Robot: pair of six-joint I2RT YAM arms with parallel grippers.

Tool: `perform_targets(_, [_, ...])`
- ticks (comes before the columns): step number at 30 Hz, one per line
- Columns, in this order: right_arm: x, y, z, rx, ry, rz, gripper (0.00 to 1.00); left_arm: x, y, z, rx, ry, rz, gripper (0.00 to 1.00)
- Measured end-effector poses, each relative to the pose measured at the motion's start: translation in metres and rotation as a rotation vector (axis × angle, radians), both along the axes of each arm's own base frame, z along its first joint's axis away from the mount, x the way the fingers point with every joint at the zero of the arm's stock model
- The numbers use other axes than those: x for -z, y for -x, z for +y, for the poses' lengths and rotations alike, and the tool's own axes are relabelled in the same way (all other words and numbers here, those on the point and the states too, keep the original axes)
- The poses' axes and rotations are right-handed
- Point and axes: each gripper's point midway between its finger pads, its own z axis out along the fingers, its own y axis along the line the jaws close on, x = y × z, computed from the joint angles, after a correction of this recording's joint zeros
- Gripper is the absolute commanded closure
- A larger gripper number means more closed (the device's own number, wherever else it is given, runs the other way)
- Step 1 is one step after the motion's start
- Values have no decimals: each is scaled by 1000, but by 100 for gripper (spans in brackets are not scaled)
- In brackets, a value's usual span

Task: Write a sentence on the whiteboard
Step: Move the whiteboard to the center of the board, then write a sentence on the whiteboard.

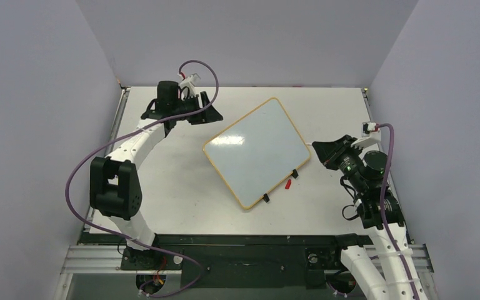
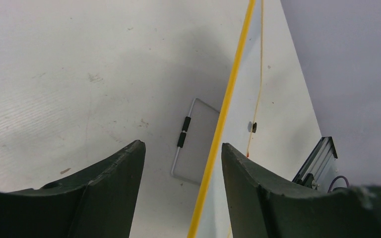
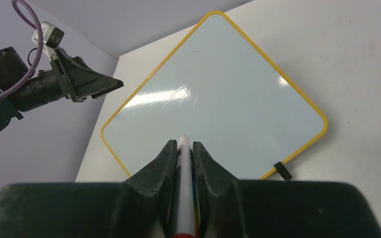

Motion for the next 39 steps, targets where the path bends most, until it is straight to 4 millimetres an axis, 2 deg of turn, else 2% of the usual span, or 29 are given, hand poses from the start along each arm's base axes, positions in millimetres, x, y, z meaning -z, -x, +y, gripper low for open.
perform_targets(10, [8, -9, 15, -59, -18, 14, 100, -4, 12, -18, 89, 93, -7, 54])
perform_targets(16, [10, -6, 18, -72, -16, 26, 100, -8, 22, -27, 165, 133, 0, 54])
perform_targets(20, [14, -1, 22, -90, -12, 46, 100, 4, 30, -36, 203, 114, 27, 52])
perform_targets(26, [15, 6, 30, -118, -7, 53, 100, 35, 37, -51, 241, 54, 109, 56])
perform_targets(29, [15, 8, 35, -133, 1, 50, 100, 45, 39, -49, 236, 36, 143, 63])
perform_targets(33, [18, 9, 41, -153, 13, 57, 100, 47, 40, -48, 240, 32, 148, 73])
perform_targets(35, [22, 8, 43, -160, 19, 68, 100, 46, 41, -49, 247, 36, 147, 81])
perform_targets(37, [24, 7, 45, -166, 24, 74, 100, 45, 42, -50, 254, 41, 147, 96])
perform_targets(39, [27, 5, 47, -172, 29, 84, 100, 38, 46, -53, 286, 71, 150, 100])
